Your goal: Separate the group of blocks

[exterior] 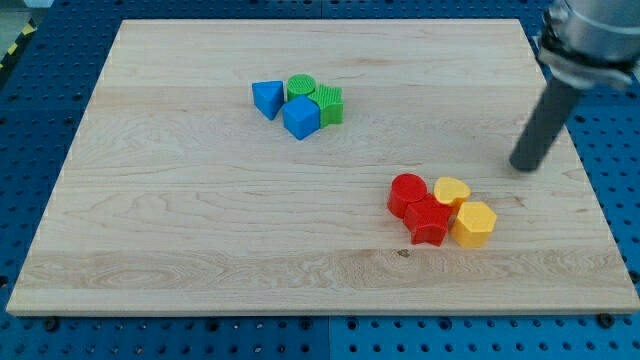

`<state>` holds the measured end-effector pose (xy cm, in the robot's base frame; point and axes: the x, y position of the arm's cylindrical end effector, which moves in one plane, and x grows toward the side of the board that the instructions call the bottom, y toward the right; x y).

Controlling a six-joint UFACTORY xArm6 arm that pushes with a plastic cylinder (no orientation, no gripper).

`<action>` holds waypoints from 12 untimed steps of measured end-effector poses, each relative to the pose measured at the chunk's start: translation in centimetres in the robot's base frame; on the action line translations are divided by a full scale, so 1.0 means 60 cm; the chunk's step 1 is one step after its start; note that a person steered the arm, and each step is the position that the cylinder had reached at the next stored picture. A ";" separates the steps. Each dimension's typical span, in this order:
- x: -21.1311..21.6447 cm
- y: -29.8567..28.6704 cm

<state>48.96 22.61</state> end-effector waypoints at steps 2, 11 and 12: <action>0.202 -0.019; 0.027 -0.274; -0.008 -0.301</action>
<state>48.50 4.58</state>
